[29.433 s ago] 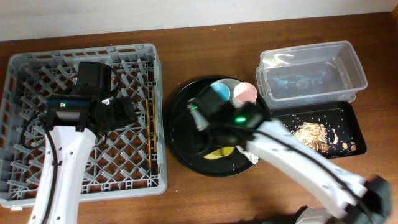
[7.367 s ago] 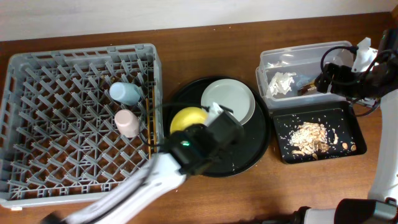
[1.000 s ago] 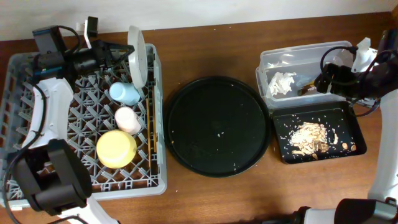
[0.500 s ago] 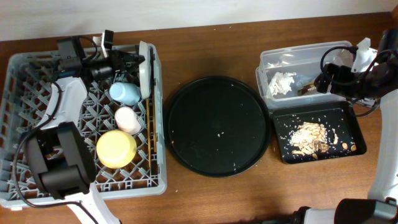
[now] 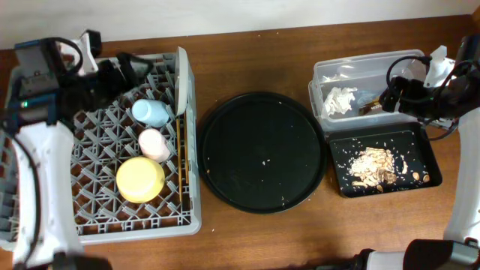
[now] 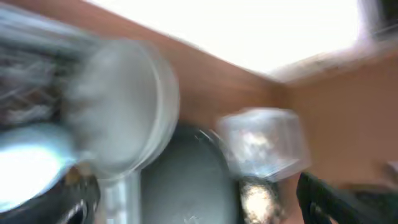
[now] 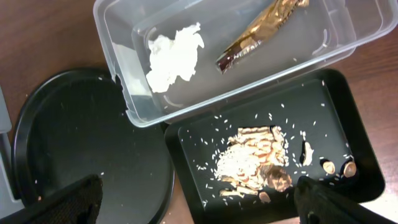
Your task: Sort waste into correct bins and load items into the dishwasher rack
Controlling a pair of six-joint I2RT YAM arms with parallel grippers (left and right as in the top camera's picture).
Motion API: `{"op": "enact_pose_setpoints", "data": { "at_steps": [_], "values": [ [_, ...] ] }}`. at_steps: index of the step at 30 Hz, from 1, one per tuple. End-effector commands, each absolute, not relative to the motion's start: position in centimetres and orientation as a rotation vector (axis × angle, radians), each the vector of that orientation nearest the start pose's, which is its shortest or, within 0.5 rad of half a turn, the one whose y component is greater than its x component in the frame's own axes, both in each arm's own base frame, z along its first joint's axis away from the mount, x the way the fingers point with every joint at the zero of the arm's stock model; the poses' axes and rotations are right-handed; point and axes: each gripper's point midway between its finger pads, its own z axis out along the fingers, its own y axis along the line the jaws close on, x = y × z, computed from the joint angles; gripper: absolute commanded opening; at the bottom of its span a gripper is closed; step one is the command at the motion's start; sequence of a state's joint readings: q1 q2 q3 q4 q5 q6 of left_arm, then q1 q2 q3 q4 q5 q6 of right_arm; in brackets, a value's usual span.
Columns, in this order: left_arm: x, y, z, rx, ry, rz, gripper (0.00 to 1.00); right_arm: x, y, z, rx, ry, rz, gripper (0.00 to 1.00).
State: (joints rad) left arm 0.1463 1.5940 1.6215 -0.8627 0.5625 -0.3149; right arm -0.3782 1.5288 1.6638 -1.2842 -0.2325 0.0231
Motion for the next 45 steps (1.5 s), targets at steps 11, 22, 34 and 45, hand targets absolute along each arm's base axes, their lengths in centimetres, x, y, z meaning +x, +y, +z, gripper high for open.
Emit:
{"op": "enact_pose_setpoints", "data": {
  "at_steps": [11,22,34,45],
  "values": [
    [41.4,2.6,25.8,-0.394,2.432,-0.078,0.99,33.3,-9.2,24.9,0.481,2.642,0.201,0.99],
    [41.4,2.6,25.8,-0.394,2.432,-0.078,0.99,28.5,2.1,34.4,0.002,2.389,0.255,0.99],
    [41.4,2.6,25.8,-0.394,2.432,-0.078,0.99,18.7,4.0,40.7,-0.234,1.448,0.106,0.99],
    [41.4,2.6,25.8,-0.394,2.432,-0.078,0.99,23.4,4.0,23.4,-0.223,1.373,0.099,0.99]
  ]
}}
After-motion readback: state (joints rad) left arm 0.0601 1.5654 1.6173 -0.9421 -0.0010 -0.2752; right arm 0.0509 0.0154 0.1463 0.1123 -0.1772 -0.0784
